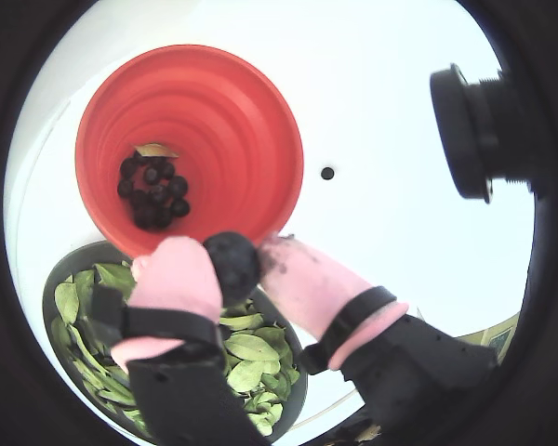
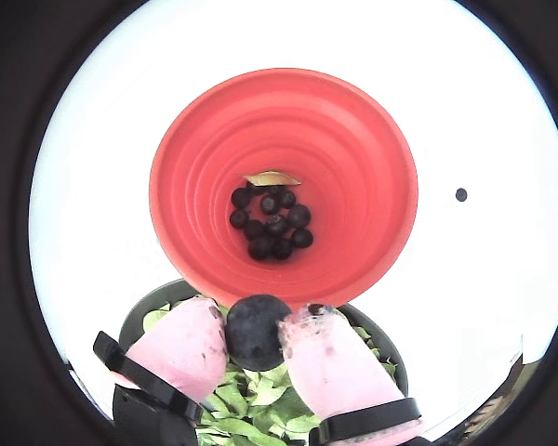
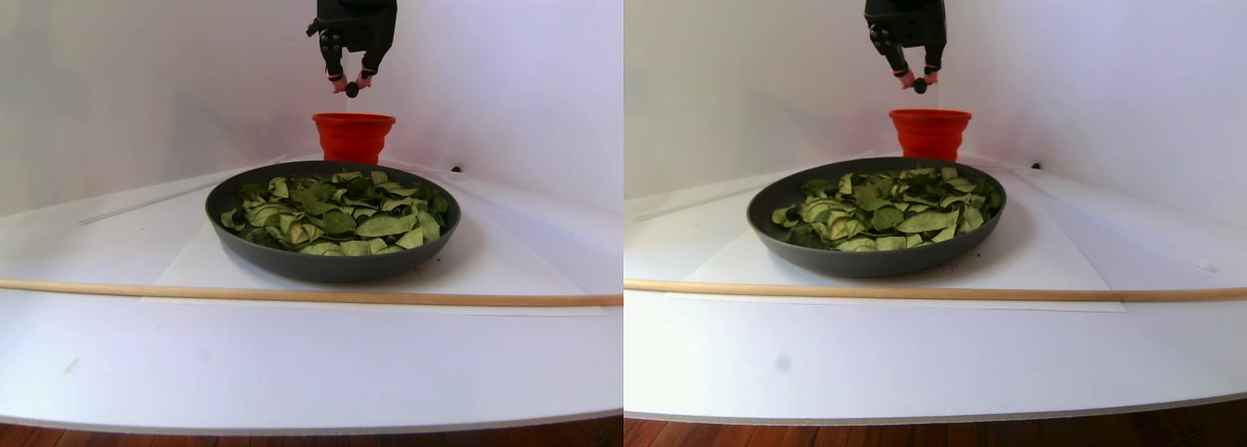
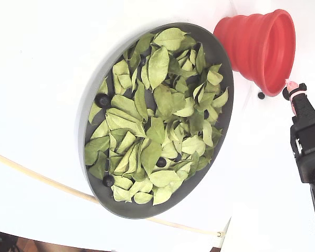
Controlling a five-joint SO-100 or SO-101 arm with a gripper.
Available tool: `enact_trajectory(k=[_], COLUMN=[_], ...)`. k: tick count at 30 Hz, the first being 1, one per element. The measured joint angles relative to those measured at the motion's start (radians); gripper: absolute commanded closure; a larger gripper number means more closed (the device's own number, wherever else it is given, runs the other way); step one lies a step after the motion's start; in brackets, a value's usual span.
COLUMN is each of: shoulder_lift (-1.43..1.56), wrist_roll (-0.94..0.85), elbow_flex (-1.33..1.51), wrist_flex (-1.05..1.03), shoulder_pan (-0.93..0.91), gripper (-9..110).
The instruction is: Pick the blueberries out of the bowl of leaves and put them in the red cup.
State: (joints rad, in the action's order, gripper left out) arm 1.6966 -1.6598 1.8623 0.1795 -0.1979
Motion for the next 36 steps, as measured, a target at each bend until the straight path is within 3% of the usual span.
enact_trajectory(k=[22,28,36], shoulder_lift=[-0.241,-0.264,-0.264], wrist_roll=[0.011,0.011,0.011], elbow_flex=[-0.265,-0.288,-0.288], wrist_flex=[0.020,0.035,0.035], shoulder_pan=[-0.018,-0.018,-0.021], gripper=[90,81,81])
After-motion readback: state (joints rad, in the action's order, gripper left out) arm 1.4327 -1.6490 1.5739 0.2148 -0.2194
